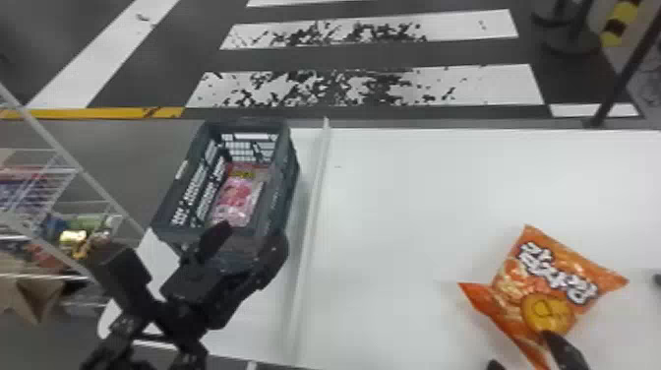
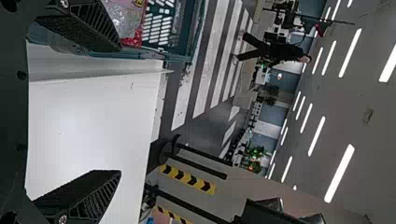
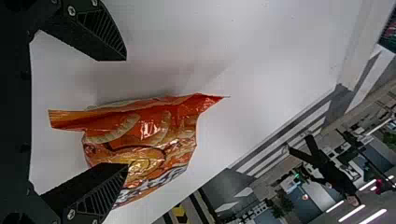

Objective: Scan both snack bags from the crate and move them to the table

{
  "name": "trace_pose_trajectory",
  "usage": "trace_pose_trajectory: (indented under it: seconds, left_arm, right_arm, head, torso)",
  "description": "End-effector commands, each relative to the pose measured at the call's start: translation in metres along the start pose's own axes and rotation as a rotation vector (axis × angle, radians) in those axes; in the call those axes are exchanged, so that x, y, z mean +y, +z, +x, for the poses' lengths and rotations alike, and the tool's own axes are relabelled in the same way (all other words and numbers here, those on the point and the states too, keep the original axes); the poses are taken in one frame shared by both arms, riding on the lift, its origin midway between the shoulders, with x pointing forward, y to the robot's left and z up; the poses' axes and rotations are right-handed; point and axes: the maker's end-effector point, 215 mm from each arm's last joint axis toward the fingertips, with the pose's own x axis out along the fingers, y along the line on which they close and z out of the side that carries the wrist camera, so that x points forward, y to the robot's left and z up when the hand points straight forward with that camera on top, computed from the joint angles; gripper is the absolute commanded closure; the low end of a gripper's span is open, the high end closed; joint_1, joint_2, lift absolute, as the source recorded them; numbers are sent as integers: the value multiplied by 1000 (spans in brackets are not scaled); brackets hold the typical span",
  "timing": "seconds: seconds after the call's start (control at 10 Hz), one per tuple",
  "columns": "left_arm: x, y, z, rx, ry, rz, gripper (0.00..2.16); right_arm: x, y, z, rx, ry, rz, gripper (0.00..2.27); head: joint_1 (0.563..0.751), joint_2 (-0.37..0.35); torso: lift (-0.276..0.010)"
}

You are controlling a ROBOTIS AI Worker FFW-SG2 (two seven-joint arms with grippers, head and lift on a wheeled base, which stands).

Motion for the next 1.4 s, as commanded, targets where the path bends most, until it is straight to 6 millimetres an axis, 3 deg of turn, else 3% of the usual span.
trace_pose_trajectory:
  seconds: [0.0, 0.2, 0.3, 0.4, 0.5, 0.7, 0.9, 1.2, 1.3]
  left_arm:
    - [1, 4, -1, -12, -11, -15, 63]
    - [2, 7, -4, -20, -26, -36, 63]
    - [3, 6, -4, -19, -26, -37, 63]
    - [3, 5, -4, -18, -29, -37, 63]
    - [3, 4, -5, -16, -34, -37, 63]
    - [2, 6, -5, -21, -45, -48, 63]
    - [1, 6, -6, -23, -55, -54, 63]
    - [-4, 7, -6, -26, -70, -59, 63]
    - [-8, 9, -5, -30, -78, -60, 63]
  right_arm:
    - [0, 0, 3, 16, -7, -19, 120]
    - [-4, 9, 2, 1, -37, -15, 127]
    - [-7, 11, 5, -3, -46, -15, 421]
    - [-7, 11, 11, -2, -49, -24, 1791]
    - [-9, 7, 17, 14, -57, -41, 2243]
    - [-8, 6, 20, 2, -52, -54, 2240]
    - [-19, 33, 14, -109, -77, 10, 2240]
    - [-60, 56, 16, -166, -72, 200, 2240]
    - [-87, 76, 15, -226, -40, 397, 2240]
  head:
    - [695, 113]
    - [695, 104]
    - [695, 111]
    - [695, 117]
    - [695, 119]
    - [695, 108]
    - [695, 110]
    - [695, 128]
    - [695, 117]
  torso:
    - [-87]
    - [-87]
    - [-87]
    - [-87]
    - [-87]
    - [-87]
    - [-87]
    - [-87]
    - [-87]
